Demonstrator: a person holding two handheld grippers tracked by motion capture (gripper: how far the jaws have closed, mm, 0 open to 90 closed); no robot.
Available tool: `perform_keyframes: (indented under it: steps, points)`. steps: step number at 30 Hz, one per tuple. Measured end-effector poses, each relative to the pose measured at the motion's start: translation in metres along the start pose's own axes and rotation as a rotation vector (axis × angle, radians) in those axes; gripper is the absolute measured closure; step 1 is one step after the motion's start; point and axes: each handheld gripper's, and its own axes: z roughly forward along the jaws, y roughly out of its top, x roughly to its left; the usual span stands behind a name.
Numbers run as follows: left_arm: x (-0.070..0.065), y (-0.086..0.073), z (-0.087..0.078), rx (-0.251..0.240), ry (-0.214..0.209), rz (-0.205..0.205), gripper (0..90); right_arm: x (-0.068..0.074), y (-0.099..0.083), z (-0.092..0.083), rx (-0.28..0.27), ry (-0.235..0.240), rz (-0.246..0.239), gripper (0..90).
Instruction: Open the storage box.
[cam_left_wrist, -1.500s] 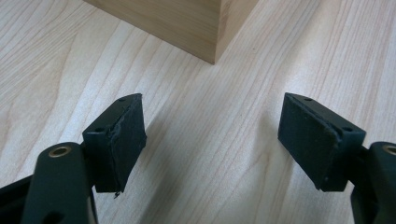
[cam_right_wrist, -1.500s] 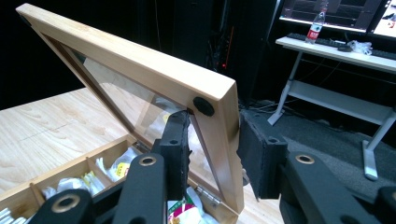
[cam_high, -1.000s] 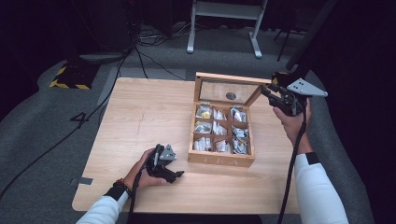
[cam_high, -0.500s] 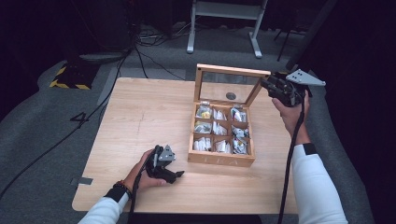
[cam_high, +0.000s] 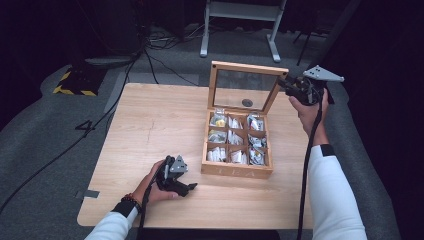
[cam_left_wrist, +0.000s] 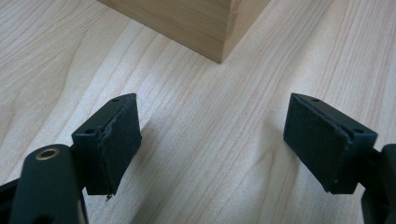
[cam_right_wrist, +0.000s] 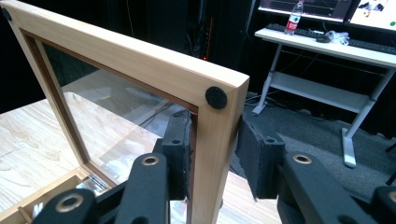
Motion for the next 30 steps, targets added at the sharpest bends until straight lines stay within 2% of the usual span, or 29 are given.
perform_keyframes:
  steps: [21,24,26,30]
  points:
    - [0.000,0.000,0.000,0.000,0.001,0.000,19.2,-0.003,0.005,0.022,0.024,-0.079,0.039,64.3]
    - [0.000,0.000,0.000,0.000,0.001,0.000,19.2,-0.004,0.003,0.028,0.056,-0.091,0.035,62.5]
    - [0.000,0.000,0.000,0.000,0.001,0.000,19.1,-0.005,0.001,0.031,0.073,-0.115,0.032,63.4]
    - [0.000,0.000,0.000,0.000,0.000,0.002,19.2,-0.009,-0.005,0.034,0.068,-0.106,0.069,64.6]
